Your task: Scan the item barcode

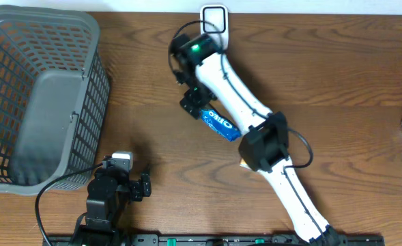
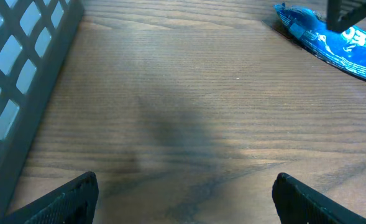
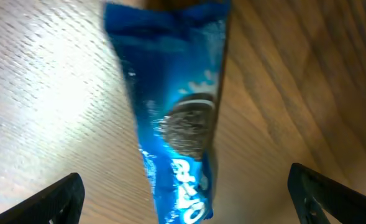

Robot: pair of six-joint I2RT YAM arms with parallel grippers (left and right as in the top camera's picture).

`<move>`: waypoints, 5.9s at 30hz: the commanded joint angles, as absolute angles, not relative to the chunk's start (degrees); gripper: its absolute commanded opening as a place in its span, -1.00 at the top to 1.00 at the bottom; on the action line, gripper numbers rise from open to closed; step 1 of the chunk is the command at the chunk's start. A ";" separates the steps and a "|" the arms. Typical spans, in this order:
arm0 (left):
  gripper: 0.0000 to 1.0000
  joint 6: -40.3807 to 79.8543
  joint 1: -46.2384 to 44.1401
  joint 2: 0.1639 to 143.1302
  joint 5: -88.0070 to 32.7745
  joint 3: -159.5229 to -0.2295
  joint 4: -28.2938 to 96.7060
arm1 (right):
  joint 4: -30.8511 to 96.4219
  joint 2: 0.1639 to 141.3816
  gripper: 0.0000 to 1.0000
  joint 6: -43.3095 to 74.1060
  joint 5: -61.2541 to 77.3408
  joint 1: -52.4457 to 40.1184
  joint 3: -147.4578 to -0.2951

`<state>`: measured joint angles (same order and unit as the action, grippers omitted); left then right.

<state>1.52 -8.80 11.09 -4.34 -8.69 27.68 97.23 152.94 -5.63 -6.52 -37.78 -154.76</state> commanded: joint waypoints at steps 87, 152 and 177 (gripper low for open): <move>-0.80 1.80 -8.91 10.68 -4.01 -7.81 27.83 | 38.09 125.12 0.98 -2.17 -40.25 -48.34 -74.06; -0.79 1.80 -8.91 10.66 -4.01 -7.81 27.83 | 61.36 132.33 0.98 -47.55 55.55 -2.44 -77.52; -0.79 1.83 -8.91 10.68 -4.01 -7.81 27.83 | 48.53 132.35 -0.45 -28.73 35.09 -13.19 -77.54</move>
<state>1.52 -8.80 11.09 -4.34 -8.69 27.66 50.09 127.85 -35.40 59.70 -9.93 -79.57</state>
